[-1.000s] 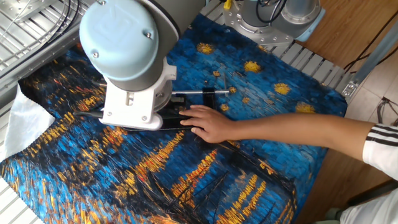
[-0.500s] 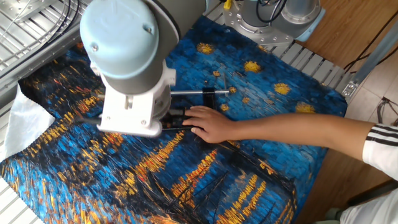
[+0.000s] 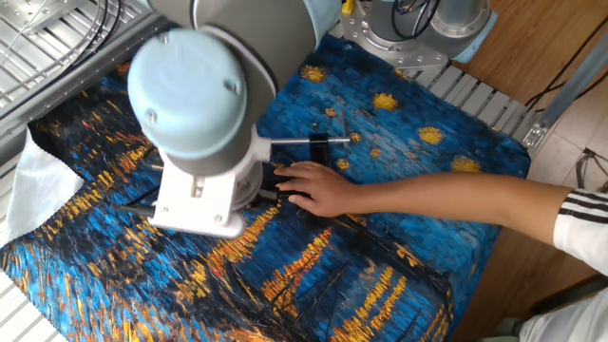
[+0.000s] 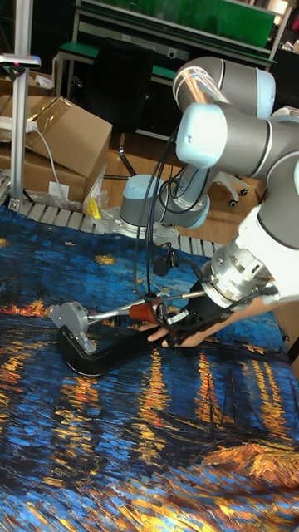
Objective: Pull up the lever
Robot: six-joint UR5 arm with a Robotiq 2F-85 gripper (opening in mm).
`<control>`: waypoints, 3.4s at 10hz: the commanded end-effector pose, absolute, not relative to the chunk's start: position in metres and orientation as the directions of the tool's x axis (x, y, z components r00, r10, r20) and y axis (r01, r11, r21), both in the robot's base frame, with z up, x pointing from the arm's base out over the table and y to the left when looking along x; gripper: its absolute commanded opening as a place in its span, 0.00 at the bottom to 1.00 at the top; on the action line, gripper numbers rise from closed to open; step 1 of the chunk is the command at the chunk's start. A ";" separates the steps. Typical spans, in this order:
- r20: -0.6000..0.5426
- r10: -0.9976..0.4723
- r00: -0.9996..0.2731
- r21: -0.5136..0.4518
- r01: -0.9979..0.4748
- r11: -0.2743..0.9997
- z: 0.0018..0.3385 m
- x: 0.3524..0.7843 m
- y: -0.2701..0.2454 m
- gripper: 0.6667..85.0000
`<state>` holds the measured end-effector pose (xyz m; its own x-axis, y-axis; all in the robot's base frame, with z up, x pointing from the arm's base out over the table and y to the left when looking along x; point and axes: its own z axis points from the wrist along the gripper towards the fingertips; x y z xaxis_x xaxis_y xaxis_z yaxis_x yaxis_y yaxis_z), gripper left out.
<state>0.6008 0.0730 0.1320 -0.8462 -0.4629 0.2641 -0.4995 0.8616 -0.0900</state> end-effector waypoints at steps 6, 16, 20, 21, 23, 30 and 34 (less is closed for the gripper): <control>0.380 -0.391 -0.838 -0.163 -0.477 0.864 0.126 0.584 0.046 0.00; 0.470 -0.381 -0.797 -0.182 -0.509 0.841 0.170 0.546 0.017 0.00; 0.485 -0.392 -0.782 -0.194 -0.533 0.824 0.188 0.533 -0.002 0.00; 0.480 -0.401 -0.780 -0.193 -0.540 0.819 0.190 0.530 -0.009 0.00; 0.482 -0.407 -0.776 -0.204 -0.550 0.810 0.193 0.526 -0.020 0.00; 0.483 -0.425 -0.766 -0.183 -0.563 0.806 0.184 0.505 -0.046 0.00; 0.465 -0.446 -0.765 -0.136 -0.560 0.817 0.172 0.490 -0.051 0.00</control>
